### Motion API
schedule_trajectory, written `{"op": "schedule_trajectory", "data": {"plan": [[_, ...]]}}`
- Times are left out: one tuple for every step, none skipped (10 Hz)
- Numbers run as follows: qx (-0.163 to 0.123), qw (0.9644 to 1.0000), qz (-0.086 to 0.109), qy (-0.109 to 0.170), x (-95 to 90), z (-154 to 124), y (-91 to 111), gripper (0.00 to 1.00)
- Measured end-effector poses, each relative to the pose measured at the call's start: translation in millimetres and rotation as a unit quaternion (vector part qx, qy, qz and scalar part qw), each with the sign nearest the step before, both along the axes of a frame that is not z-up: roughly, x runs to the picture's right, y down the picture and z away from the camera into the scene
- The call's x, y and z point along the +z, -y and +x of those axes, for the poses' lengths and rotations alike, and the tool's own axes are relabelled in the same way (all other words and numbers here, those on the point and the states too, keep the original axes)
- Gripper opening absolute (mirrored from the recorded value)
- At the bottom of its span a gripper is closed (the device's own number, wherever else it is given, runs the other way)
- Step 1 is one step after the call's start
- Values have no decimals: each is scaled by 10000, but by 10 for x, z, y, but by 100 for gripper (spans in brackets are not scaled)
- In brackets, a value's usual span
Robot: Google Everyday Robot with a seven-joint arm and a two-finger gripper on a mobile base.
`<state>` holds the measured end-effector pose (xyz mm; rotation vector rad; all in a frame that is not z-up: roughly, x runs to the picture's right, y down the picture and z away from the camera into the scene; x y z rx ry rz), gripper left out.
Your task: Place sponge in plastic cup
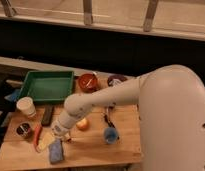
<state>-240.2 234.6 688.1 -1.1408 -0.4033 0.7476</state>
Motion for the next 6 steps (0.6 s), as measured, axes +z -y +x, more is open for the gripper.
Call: {"op": "schedule_trajectory", "data": {"plan": [[-16, 10000, 14, 2, 4, -6, 5, 80], [-105, 9999, -3, -11, 43, -53, -29, 80], [-206, 9998, -43, -18, 93, -102, -96, 80], [-253, 9997, -65, -38, 137, -118, -128, 80], [-268, 9996, -82, -68, 178, -123, -137, 80], [-299, 9995, -100, -102, 248, -109, -165, 80]]}}
